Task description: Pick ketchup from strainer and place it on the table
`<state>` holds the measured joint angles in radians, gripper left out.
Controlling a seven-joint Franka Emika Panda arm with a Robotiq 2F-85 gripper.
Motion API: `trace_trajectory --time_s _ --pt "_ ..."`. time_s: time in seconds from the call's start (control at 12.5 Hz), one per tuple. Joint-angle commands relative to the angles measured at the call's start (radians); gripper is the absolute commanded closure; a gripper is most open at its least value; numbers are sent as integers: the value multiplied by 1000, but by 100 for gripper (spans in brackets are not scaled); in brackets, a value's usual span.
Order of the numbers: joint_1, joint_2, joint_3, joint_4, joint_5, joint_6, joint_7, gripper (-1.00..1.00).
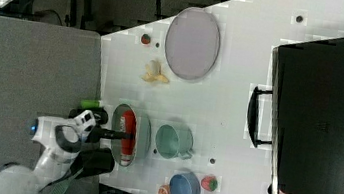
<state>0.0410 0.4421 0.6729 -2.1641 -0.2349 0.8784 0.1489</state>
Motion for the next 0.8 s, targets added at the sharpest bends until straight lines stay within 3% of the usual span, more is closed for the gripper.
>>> trace_trajectory --time_s 0.08,0.4,0.8 --pt "-34 -175 37 53 84 -33 32 -13" --pt "-111 -324 11 113 140 -240 -93 -13" --pt "-199 -377 -123 213 154 -461 -375 -13"
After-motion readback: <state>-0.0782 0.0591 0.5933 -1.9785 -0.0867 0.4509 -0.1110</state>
